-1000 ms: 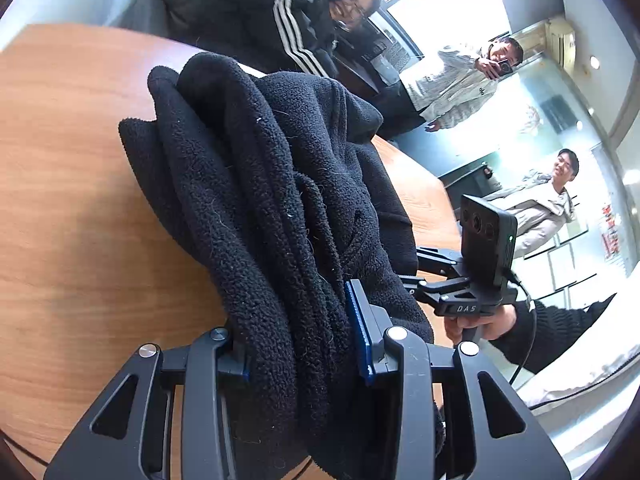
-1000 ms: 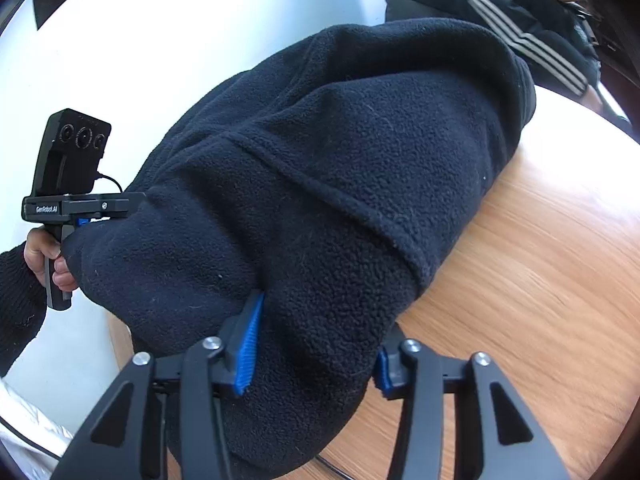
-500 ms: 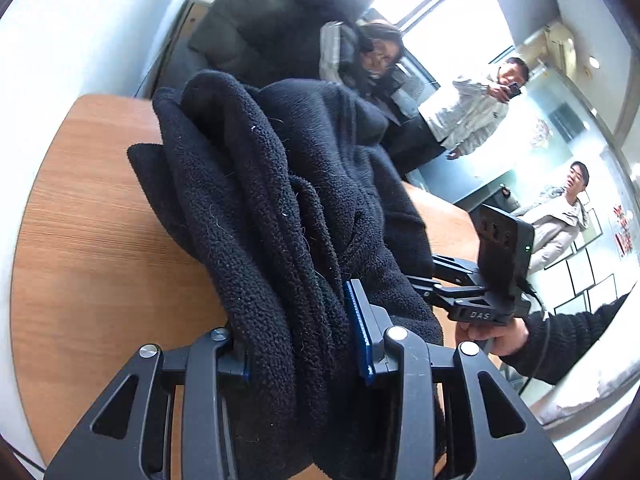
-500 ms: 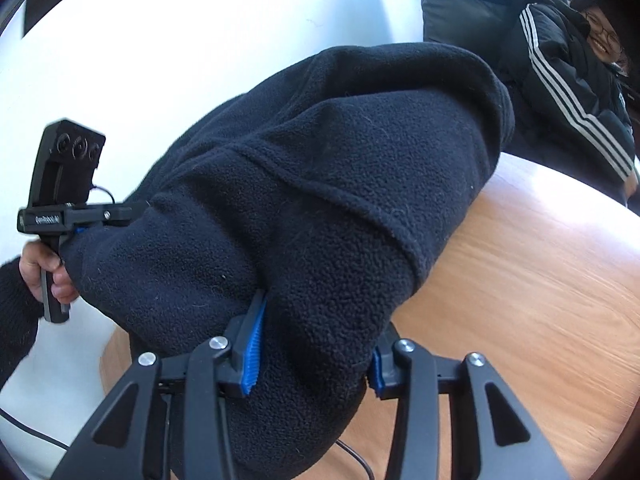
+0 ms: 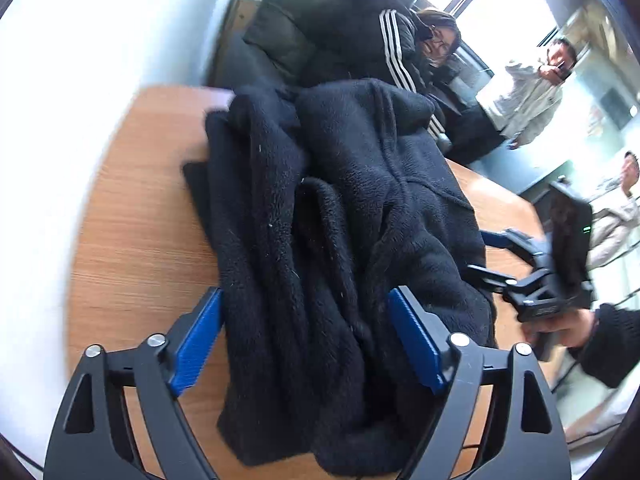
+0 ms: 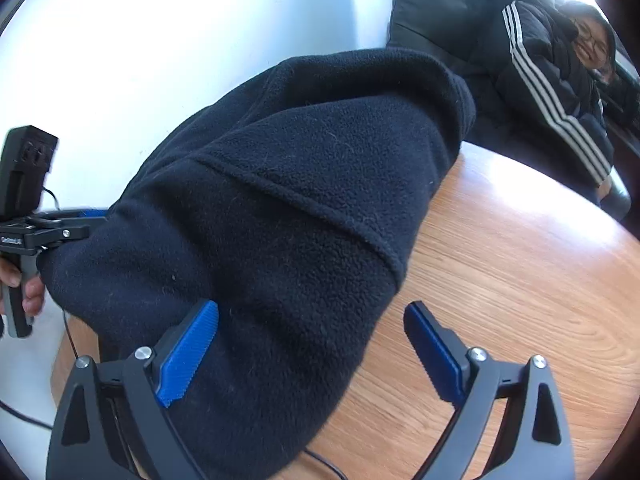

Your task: Fold clothes

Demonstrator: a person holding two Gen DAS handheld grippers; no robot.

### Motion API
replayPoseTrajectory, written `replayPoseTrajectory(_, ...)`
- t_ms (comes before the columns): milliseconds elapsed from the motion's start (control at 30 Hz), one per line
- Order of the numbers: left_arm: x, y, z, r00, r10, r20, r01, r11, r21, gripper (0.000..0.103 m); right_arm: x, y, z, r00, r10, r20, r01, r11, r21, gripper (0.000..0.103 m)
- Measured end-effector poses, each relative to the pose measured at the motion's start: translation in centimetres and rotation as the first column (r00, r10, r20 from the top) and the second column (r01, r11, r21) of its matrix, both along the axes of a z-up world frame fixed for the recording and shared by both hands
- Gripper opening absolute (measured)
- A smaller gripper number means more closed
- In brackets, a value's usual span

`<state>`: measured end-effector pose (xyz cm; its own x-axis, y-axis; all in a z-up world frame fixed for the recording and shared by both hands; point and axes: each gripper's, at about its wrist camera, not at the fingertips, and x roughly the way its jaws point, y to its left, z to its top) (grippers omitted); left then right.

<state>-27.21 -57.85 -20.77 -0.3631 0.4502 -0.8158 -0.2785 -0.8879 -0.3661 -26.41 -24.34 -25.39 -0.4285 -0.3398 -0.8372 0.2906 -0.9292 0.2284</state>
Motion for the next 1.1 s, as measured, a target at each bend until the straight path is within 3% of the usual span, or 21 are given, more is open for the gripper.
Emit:
replayPoseTrajectory(100, 2.5, 0.0, 3.3, 0.995, 0.017, -0.094, -0.020, 0.999, -0.028, 0.095, 1.8, 1.2, 2.0, 0.998, 0.053, -0.041, -0.052, 0.998, 0.026, 0.097)
replayPoseTrajectory(133, 3.3, 0.0, 4.4, 0.992, 0.023, -0.126, -0.028, 0.999, -0.037, 0.102, 2.6, 1.7, 2.9, 0.996, 0.074, -0.056, -0.072, 0.997, 0.031, 0.097)
replayPoseTrajectory(167, 4.5, 0.2, 6.0, 0.986, 0.035, -0.165, -0.045, 0.997, -0.055, 0.103, 4.7, -0.1, 3.9, 0.992, 0.100, -0.073, -0.098, 0.995, 0.033, 0.097)
replayPoseTrajectory(233, 6.1, -1.2, 9.0, 0.974, 0.042, -0.221, -0.055, 0.997, -0.054, 0.103, 4.9, -5.6, 7.2, 0.984, 0.144, -0.109, -0.140, 0.989, 0.039, 0.097)
replayPoseTrajectory(267, 7.2, -0.6, 10.7, 0.968, 0.045, -0.248, -0.062, 0.996, -0.062, 0.103, 3.7, -6.0, 8.9, 0.978, 0.164, -0.126, -0.161, 0.986, 0.034, 0.097)
replayPoseTrajectory(333, 9.5, 0.7, 14.0, 0.952, 0.050, -0.302, -0.077, 0.994, -0.076, 0.103, 6.6, -3.4, 12.5, 0.969, 0.183, -0.168, -0.182, 0.983, 0.018, 0.097)
replayPoseTrajectory(433, 13.4, 2.1, 18.5, 0.917, 0.053, -0.394, -0.100, 0.990, -0.099, 0.103, 10.6, -3.4, 18.0, 0.954, 0.182, -0.237, -0.187, 0.982, 0.002, 0.103)
replayPoseTrajectory(667, 21.3, 7.9, 23.0, 0.886, 0.238, -0.399, -0.303, 0.947, -0.109, 0.103, 17.6, -3.5, 25.1, 0.924, 0.182, -0.337, -0.181, 0.983, 0.033, 0.103)
replayPoseTrajectory(800, 24.6, 10.6, 23.8, 0.818, 0.369, -0.442, -0.497, 0.840, -0.217, 0.103, 20.8, -3.7, 27.3, 0.909, 0.194, -0.369, -0.169, 0.980, 0.101, 0.103)
replayPoseTrajectory(900, 27.0, 12.6, 24.5, 0.749, 0.453, -0.483, -0.624, 0.726, -0.287, 0.103, 21.8, -3.5, 27.2, 0.911, 0.228, -0.345, -0.203, 0.973, 0.109, 0.103)
replayPoseTrajectory(967, 28.7, 14.0, 24.9, 0.697, 0.499, -0.515, -0.698, 0.637, -0.327, 0.103, 22.0, -2.7, 27.5, 0.914, 0.246, -0.322, -0.235, 0.969, 0.075, 0.103)
replayPoseTrajectory(1000, 29.4, 14.5, 25.2, 0.676, 0.512, -0.530, -0.722, 0.604, -0.337, 0.103, 22.3, -2.2, 27.7, 0.915, 0.249, -0.316, -0.245, 0.968, 0.055, 0.103)
replayPoseTrajectory(1100, 31.1, 15.8, 25.8, 0.669, 0.529, -0.523, -0.734, 0.582, -0.350, 0.103, 23.3, -1.7, 27.8, 0.921, 0.249, -0.301, -0.246, 0.968, 0.048, 0.103)
